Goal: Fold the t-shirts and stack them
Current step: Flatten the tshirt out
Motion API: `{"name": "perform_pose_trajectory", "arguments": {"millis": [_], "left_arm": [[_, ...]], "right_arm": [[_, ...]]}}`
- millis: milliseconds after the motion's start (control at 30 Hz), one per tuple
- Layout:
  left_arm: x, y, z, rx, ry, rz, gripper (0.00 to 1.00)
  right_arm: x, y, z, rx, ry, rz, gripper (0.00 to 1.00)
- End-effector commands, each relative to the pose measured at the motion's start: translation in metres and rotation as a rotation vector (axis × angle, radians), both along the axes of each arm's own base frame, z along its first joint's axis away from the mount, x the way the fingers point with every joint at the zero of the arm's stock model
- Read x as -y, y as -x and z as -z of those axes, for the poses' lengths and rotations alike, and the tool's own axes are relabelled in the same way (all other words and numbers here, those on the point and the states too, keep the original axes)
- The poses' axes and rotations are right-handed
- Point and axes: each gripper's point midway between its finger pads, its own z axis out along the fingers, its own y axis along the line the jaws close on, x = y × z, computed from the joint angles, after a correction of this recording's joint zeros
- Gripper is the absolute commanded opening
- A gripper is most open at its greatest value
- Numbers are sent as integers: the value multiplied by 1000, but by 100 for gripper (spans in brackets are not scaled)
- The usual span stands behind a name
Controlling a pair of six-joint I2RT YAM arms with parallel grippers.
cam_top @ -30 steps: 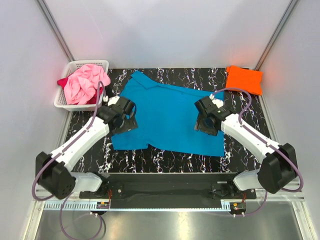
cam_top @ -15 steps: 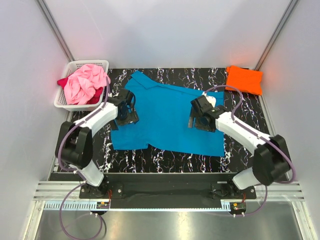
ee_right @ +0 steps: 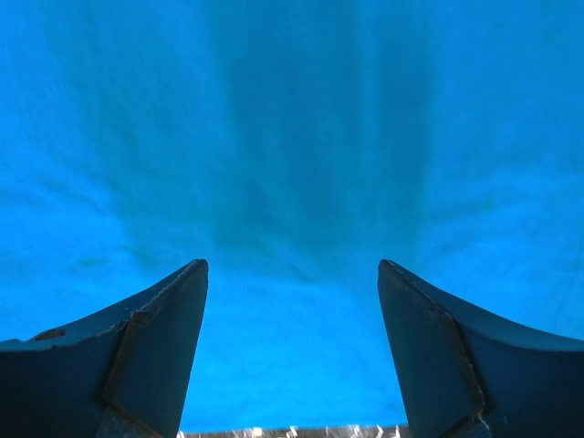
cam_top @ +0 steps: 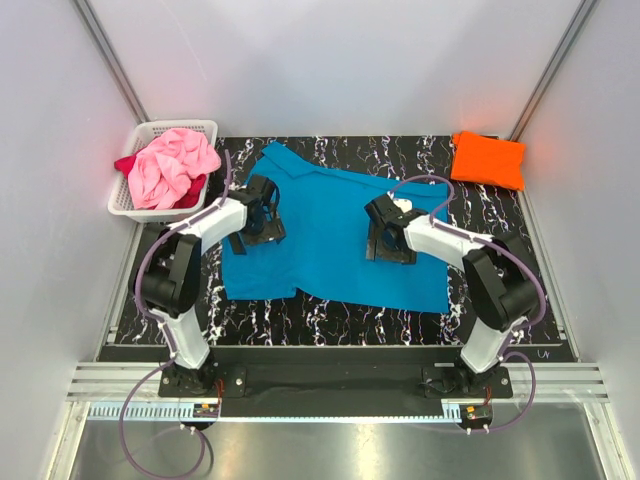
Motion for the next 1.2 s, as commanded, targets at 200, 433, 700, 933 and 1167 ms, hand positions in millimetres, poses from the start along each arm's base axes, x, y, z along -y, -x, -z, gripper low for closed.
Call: {"name": "perform_pose_trajectory", "arguments": {"millis": [200, 433, 700, 933, 1167], "left_arm": [[-5, 5, 21, -11, -19, -12, 99], [-13, 31, 31, -54, -27, -43, 99], [-25, 67, 42, -107, -63, -65, 99], [-15, 99, 52, -158, -99, -29, 99], [-14, 125, 54, -186, -112, -21, 99]], "right_arm": [[-14, -16, 10, 38, -36, -23, 81], [-10, -4, 25, 4, -48, -5, 80], [-4, 15, 35, -35, -65, 8, 80], [0, 26, 36, -50, -68, 22, 79], [9, 47, 36, -89, -72, 58, 76]]}}
